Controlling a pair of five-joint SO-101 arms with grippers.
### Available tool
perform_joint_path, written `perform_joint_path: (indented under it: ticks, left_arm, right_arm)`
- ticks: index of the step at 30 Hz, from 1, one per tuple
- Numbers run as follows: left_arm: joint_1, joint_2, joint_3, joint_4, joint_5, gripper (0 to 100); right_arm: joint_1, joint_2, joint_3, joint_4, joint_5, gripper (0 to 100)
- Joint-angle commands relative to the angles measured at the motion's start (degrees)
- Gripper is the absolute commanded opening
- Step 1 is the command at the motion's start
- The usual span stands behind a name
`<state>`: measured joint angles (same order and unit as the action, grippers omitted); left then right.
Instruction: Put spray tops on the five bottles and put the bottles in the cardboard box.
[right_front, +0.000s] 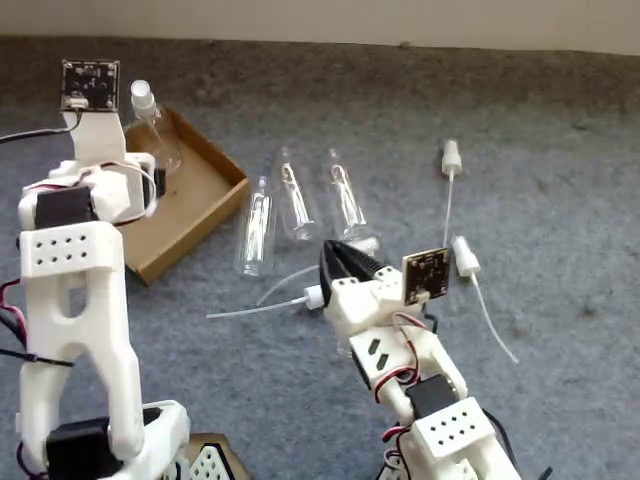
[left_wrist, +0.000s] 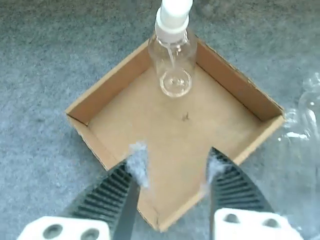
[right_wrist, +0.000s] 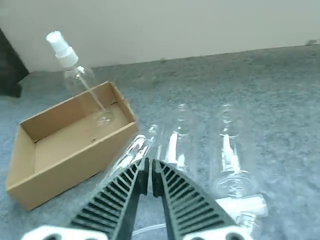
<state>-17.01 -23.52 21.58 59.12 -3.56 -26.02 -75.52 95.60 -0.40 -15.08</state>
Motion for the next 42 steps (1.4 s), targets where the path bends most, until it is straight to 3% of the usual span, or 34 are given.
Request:
perform_joint_path:
  ticks: [1,5,12,16,26,42]
  left_arm:
    - [6.3,-5.1,-0.6,10.4,-0.5,13]
    - [14.2,-7.1,-0.9,17.8,-0.5,19]
    - [24.0,-7.3,-0.4,18.1,0.5,25]
    - [28.3,-4.0,-1.6,18.0,8.9,25]
    - [27.1,23.0,-17.9,18.5,10.6,25]
    - [20.9,45.4,-36.5,18.4,10.5,25]
  right_arm:
    - [5.8,-0.6,6.1,0.0,0.1,1.5]
    - [10.6,-0.6,2.7,0.3,0.1,1.5]
    - [18.8,-0.6,4.1,0.4,0.2,1.5]
    - [21.4,-0.6,6.5,0.3,0.1,1.5]
    - [24.4,-0.6,6.4,0.4,0.1,1.5]
    - [25.9,-0.6,6.4,0.4,0.1,1.5]
